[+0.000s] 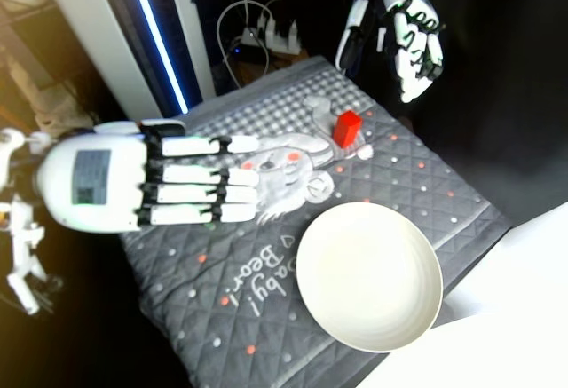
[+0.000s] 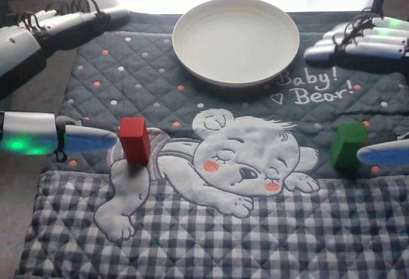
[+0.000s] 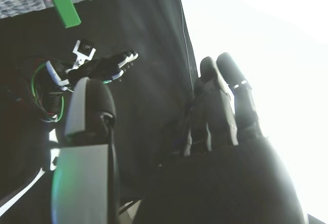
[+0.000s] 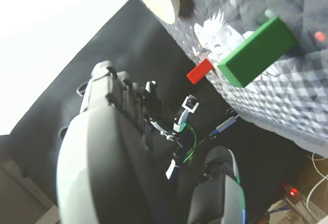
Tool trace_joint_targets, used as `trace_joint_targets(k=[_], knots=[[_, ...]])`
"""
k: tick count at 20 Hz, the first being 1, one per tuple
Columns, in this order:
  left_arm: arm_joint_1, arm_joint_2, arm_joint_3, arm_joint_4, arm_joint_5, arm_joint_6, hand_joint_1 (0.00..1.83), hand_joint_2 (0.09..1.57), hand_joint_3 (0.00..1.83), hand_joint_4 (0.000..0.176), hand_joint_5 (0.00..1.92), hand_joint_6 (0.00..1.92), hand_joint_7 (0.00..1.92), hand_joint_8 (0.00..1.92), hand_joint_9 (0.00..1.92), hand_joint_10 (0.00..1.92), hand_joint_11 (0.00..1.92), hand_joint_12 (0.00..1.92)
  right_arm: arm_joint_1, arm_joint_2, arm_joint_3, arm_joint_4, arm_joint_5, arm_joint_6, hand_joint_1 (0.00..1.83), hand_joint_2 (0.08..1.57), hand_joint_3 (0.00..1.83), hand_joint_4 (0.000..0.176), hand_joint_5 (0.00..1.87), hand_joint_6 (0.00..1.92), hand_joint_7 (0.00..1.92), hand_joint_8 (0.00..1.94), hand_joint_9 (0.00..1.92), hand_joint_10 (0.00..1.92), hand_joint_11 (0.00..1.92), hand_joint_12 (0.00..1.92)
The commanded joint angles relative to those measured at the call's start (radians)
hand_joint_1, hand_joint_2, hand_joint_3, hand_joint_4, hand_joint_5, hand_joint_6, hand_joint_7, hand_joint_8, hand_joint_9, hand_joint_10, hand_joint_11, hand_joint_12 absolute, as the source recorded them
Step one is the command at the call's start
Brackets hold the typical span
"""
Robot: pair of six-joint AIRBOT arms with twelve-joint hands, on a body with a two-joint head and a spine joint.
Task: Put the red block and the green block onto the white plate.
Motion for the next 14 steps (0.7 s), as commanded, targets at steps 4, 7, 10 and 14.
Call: trace_joint_targets(k=[4, 7, 10, 14], knots=[[-0.01, -0.009, 0.011, 0.011, -0.057, -0.019, 0.74, 0.97, 0.0, 0.022, 0.19, 0.0, 0.17, 0.0, 0.11, 0.0, 0.03, 0.29, 0.002, 0.014, 0.009, 0.025, 0.054, 0.001, 0.82, 0.99, 0.0, 0.027, 0.26, 0.0, 0.27, 0.0, 0.26, 0.0, 0.08, 0.38], [-0.034, -0.038, 0.034, 0.042, -0.002, -0.036, 0.79, 0.97, 0.0, 0.024, 0.17, 0.0, 0.14, 0.01, 0.14, 0.01, 0.05, 0.56, 0.002, 0.012, 0.02, 0.017, 0.013, 0.001, 0.82, 0.96, 0.0, 0.031, 0.24, 0.0, 0.28, 0.0, 0.26, 0.0, 0.01, 0.63], [-0.078, -0.077, 0.062, 0.086, 0.069, -0.05, 0.8, 0.95, 0.0, 0.026, 0.2, 0.0, 0.17, 0.0, 0.18, 0.0, 0.0, 0.8, 0.002, -0.005, 0.031, 0.017, 0.002, 0.001, 0.81, 0.95, 0.0, 0.025, 0.23, 0.0, 0.31, 0.01, 0.31, 0.02, 0.05, 0.67], [-0.112, -0.122, 0.101, 0.133, 0.151, -0.078, 0.8, 0.95, 0.0, 0.032, 0.21, 0.0, 0.23, 0.01, 0.22, 0.0, 0.0, 0.71, 0.002, -0.021, 0.038, 0.012, -0.019, 0.001, 0.84, 0.96, 0.0, 0.063, 0.26, 0.01, 0.28, 0.0, 0.25, 0.0, 0.0, 0.63]])
